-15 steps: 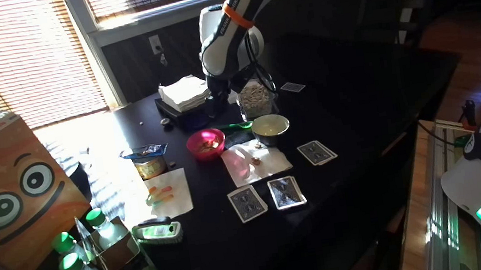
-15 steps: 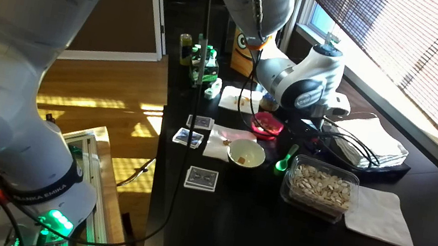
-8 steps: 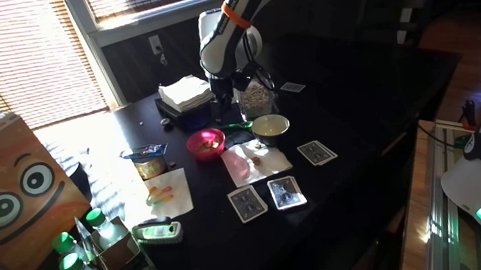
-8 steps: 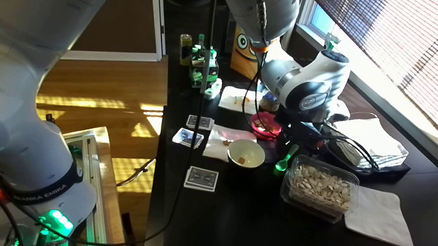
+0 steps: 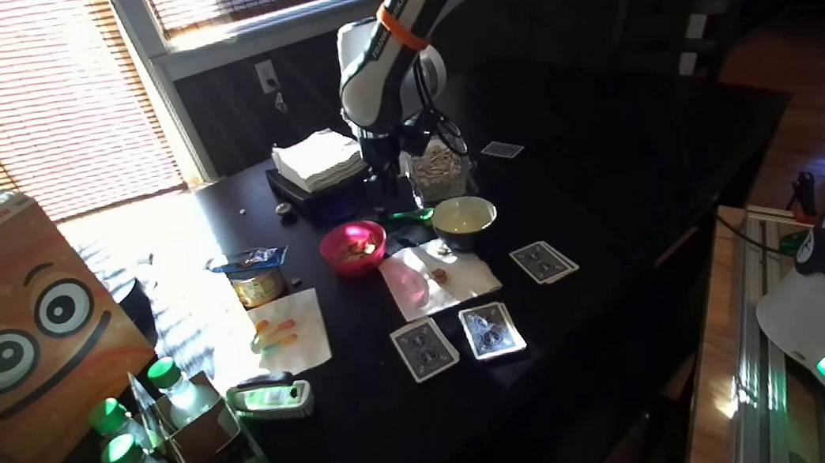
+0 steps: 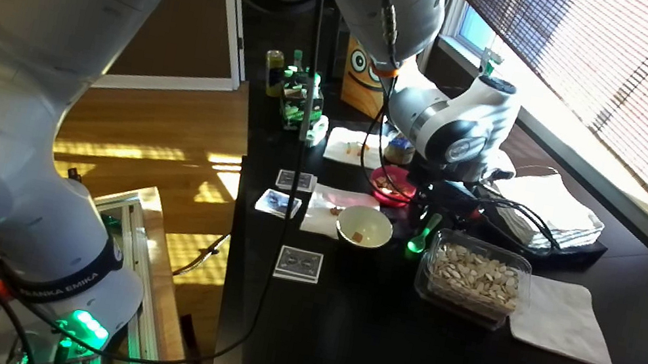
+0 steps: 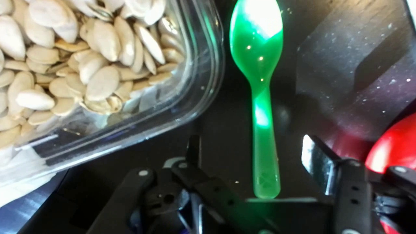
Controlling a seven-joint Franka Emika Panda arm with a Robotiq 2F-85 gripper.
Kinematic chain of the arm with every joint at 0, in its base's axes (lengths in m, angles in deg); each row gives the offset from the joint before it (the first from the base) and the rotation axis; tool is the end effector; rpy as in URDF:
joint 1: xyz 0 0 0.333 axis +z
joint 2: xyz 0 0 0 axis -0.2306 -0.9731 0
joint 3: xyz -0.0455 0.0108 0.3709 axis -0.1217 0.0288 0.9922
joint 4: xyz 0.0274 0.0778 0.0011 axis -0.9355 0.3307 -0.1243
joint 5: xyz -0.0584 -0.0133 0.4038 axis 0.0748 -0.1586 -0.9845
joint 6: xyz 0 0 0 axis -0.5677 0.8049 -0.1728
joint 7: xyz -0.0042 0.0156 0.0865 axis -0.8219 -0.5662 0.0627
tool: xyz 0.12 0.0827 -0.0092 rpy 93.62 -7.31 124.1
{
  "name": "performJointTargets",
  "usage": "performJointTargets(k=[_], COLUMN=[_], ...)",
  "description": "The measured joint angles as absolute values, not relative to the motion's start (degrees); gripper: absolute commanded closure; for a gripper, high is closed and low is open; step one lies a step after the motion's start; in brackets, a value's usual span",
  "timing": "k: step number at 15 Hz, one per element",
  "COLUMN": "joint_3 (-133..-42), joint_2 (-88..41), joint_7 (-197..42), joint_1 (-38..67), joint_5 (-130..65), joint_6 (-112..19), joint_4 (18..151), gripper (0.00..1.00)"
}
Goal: Use the green spoon to place some contents from the pink bowl into the black and white bowl.
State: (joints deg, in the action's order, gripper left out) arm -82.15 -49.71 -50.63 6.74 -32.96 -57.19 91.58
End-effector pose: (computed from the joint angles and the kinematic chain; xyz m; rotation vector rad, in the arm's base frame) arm 0.7179 -0.0630 0.1477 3.0858 0.5004 0.0865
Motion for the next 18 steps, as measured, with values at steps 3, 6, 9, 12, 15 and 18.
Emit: performJointTargets(k=[3,6,9,12,15,18], joint_3=[-82.15,-82.15,-82.12,-82.08,-81.75,-81.11], joint_2=[-50.56,-51.26,-51.52,-51.52,-51.52,-51.46], joint_7=[-49.75,-49.37,-49.35,-49.35,-49.35,-49.38], joint_1=[6.79,6.85,6.87,6.87,6.74,6.45], joint_5=[-32.69,-32.45,-32.44,-32.44,-32.46,-32.66], joint_6=[-56.73,-55.87,-55.25,-54.95,-54.71,-54.71], joint_4=[90.98,90.22,89.79,89.37,89.10,88.90], gripper=[0.46,0.68,0.90,0.95,0.95,0.95])
